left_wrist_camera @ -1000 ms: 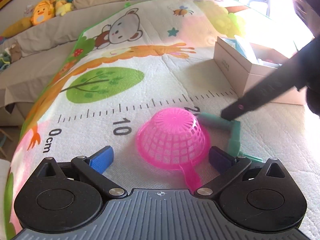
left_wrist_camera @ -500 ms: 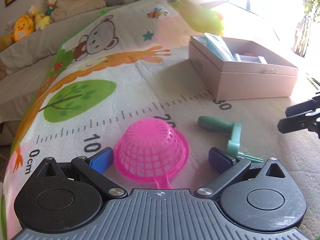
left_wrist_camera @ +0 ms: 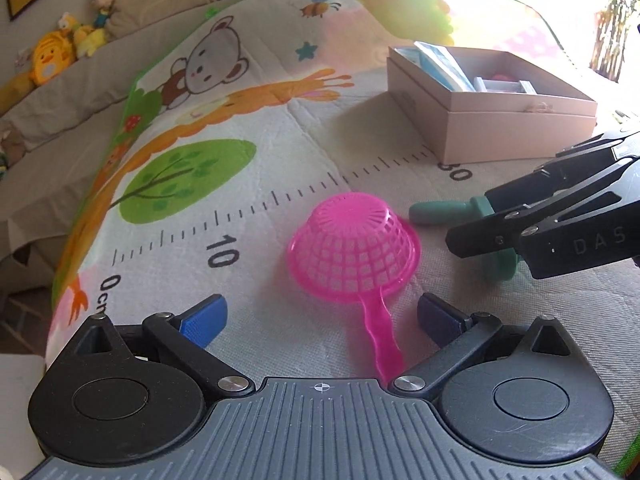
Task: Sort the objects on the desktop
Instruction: 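Grasp the teal toy crank with the right gripper and lift it, then grasp the pink strainer with the left gripper while the right carries the crank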
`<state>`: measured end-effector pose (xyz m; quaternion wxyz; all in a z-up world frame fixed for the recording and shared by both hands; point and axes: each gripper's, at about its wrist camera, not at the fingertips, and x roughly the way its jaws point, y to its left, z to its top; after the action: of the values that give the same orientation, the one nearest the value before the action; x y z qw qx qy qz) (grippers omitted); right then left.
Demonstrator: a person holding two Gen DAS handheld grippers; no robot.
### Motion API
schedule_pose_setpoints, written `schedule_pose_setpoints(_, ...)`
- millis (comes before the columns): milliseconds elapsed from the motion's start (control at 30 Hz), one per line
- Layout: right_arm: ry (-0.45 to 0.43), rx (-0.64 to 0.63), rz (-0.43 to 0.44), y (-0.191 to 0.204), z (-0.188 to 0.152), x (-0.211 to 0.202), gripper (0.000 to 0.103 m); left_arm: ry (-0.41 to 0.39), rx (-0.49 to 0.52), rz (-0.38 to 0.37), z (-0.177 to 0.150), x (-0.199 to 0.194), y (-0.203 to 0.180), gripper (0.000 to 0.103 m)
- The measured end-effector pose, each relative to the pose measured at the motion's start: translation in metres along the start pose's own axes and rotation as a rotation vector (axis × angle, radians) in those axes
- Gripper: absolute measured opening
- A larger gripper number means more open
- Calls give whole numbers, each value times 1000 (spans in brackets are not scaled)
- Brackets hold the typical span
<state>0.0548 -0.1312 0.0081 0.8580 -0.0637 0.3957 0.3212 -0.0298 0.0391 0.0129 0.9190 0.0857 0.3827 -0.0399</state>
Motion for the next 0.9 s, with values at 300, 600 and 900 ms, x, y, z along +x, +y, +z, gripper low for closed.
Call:
schedule_pose_setpoints(300, 12, -6, -128, -28, -32, -39, 26, -61, -29, -123, 3, -3, -1, 103)
schedule_pose_setpoints(600, -3, 75, -129, -45, -54, -61, 19, 8, -45, -51, 27, 25, -12, 88)
schedule_pose_setpoints(900, -70, 99, -89, -44, -55, -103, 11, -72, 22, -80, 33, -18, -34, 86)
